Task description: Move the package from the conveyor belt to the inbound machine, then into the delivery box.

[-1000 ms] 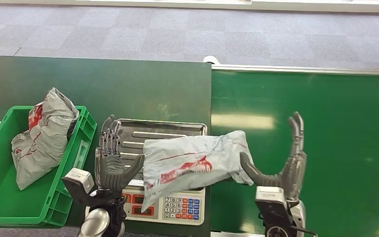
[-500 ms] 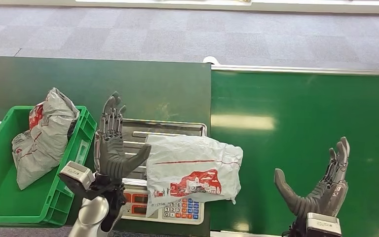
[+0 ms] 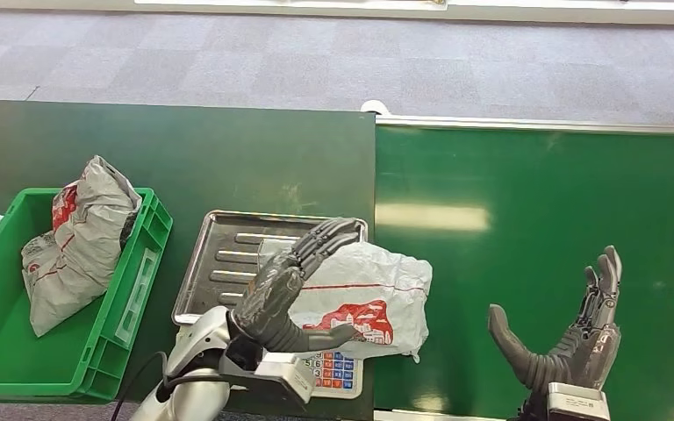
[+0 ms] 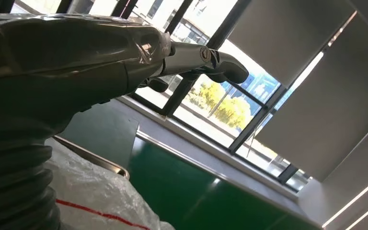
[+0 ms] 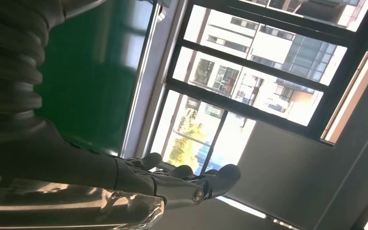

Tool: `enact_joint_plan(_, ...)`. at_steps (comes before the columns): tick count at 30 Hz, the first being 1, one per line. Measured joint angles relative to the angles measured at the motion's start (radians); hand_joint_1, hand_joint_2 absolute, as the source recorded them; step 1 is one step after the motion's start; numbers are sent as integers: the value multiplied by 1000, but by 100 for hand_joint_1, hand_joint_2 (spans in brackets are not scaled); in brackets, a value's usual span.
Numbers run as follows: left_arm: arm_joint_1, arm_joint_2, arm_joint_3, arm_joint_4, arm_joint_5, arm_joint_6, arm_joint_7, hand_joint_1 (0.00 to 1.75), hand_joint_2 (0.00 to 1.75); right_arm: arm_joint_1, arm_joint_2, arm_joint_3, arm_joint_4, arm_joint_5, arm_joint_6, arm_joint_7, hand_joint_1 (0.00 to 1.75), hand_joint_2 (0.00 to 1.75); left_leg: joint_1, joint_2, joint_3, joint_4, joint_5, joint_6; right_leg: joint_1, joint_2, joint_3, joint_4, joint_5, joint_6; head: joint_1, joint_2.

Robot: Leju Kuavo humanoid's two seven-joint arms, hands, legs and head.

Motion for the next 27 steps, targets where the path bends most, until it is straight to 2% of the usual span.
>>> enact_joint_plan(5, -27, 9, -45, 60, -98, -74, 61, 0, 175, 3, 10, -17, -14, 9, 16, 3, 0, 175, 0, 0, 0, 0, 0, 0, 0, 0, 0, 0, 0, 0, 0, 0)
enact_joint_plan(20, -46, 26, -60, 182, -221, -107, 129, 0, 175, 22, 50, -56, -48, 36, 62, 4, 0, 175, 0, 0, 0, 0, 0, 0, 0, 0, 0, 0, 0, 0, 0, 0)
enact_joint_plan(27, -67, 17, -70, 269, -219, -174, 149, 0, 175, 17, 59, -63, -49, 40, 72, 6, 0, 175, 0, 0, 0, 0, 0, 0, 0, 0, 0, 0, 0, 0, 0, 0)
